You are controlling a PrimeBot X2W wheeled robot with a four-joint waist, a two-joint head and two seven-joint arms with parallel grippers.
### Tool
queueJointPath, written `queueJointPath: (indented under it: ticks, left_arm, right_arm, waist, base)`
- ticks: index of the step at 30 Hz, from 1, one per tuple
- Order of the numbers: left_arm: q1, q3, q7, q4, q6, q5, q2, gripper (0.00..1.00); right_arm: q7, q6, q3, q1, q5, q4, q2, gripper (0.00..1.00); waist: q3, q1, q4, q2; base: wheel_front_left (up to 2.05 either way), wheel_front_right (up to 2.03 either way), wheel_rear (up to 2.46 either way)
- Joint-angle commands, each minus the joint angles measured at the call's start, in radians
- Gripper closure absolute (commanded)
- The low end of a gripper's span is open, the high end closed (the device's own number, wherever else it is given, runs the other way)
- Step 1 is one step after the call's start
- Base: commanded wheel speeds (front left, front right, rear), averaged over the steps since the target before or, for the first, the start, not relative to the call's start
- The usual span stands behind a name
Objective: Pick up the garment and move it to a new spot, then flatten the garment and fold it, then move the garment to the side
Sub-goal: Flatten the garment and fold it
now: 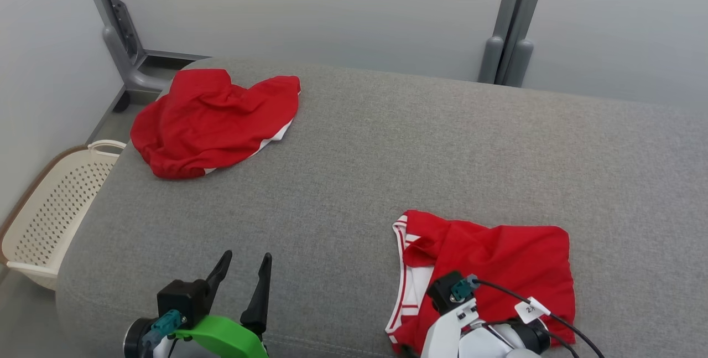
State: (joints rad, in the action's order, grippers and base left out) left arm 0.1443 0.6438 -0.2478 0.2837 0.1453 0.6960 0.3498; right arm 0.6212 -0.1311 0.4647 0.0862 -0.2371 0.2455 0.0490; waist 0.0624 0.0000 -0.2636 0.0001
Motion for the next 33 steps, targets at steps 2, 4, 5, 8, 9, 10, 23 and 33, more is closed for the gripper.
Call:
queueJointPath:
  ticks: [2,4,5,8,9,10,23,33]
  left_arm:
    - [-0.004,-0.001,-0.006,-0.004,0.004,0.008,0.006,0.0]
    - [-0.009,0.001,-0.006,-0.005,0.007,0.009,0.008,0.0]
    - [-0.01,0.001,-0.006,-0.006,0.007,0.01,0.009,0.0]
    - [-0.013,0.001,-0.006,-0.008,0.01,0.01,0.01,0.0]
    - [-0.014,0.002,-0.006,-0.008,0.01,0.01,0.011,0.0]
    - [-0.015,0.002,-0.006,-0.009,0.011,0.009,0.012,0.0]
    - [0.006,0.016,0.003,-0.016,0.007,0.005,0.011,0.0]
    - [0.022,0.018,0.0,-0.019,0.005,0.004,0.004,0.0]
  right_arm:
    - [-0.027,0.001,0.001,0.015,-0.016,-0.006,0.003,0.0]
    - [-0.042,0.001,-0.006,0.043,-0.021,-0.015,0.003,0.0]
    - [-0.042,0.001,-0.011,0.052,-0.018,-0.021,0.003,0.0]
    - [-0.028,0.001,-0.031,0.085,0.007,-0.036,0.003,0.0]
    - [-0.017,0.001,-0.04,0.096,0.016,-0.043,0.003,0.0]
    - [-0.004,0.001,-0.051,0.106,0.026,-0.048,0.003,0.0]
    - [-0.031,0.001,-0.252,0.203,0.141,0.028,0.003,0.0]
    - [-0.021,0.001,-0.312,0.253,0.161,0.108,0.003,0.0]
  waist:
    - [0.003,0.0,0.001,-0.0001]
    - [0.008,0.0,0.005,-0.0001]
    - [0.009,0.0,0.006,-0.0001]
    - [0.014,0.0,0.012,-0.0001]
    - [0.015,0.0,0.013,-0.0001]
    - [0.016,0.0,0.015,-0.0001]
    - [-0.018,0.0,-0.017,-0.0001]
    - [-0.068,0.0,-0.048,-0.0001]
  base:
    - [0.0,0.0,0.0]
    - [0.0,0.0,0.0]
    - [0.0,0.0,0.0]
    - [0.0,0.0,0.0]
    - [0.0,0.0,0.0]
    - [0.0,0.0,0.0]
    - [0.0,0.0,0.0]
    - [0.0,0.0,0.0]
